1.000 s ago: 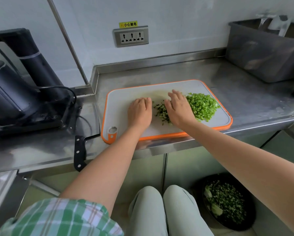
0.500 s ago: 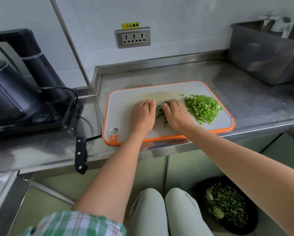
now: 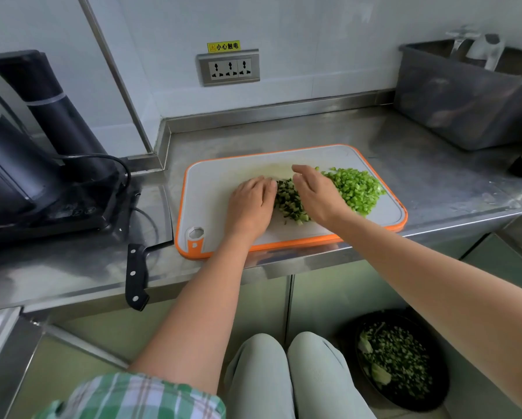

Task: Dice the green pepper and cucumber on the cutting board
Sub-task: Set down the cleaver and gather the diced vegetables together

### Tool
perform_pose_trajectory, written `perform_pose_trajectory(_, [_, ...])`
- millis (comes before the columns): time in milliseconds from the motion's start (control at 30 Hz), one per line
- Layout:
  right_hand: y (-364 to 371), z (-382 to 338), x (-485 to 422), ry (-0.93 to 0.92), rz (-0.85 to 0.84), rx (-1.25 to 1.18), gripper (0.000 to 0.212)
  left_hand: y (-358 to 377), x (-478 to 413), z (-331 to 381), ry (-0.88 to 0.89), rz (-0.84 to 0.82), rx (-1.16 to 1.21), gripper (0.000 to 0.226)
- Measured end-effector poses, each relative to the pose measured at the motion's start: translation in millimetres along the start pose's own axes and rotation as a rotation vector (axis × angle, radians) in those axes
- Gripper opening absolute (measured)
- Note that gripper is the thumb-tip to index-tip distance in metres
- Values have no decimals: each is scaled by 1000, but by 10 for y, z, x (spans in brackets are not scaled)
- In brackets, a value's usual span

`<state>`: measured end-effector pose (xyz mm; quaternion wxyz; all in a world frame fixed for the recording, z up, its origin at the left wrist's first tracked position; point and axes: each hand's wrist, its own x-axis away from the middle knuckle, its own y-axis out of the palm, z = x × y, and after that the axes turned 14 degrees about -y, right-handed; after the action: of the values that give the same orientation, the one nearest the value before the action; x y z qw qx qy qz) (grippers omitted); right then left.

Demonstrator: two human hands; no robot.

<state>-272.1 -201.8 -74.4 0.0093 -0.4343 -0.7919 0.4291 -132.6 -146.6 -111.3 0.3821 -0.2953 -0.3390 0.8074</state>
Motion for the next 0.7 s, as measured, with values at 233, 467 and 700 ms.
perform_pose_trajectory(233, [-262,61,-103,147,75,-42,48,8,13,-1,34,-30,-113,49])
perform_pose_trajectory(467, [-383,68,-146,202,-65,313,35,2,23,-1,50,-29,-134,54])
perform_pose_trajectory(700, [-219,29,-159,201,-175,291,36,-20,49,19,46,-24,-132,53])
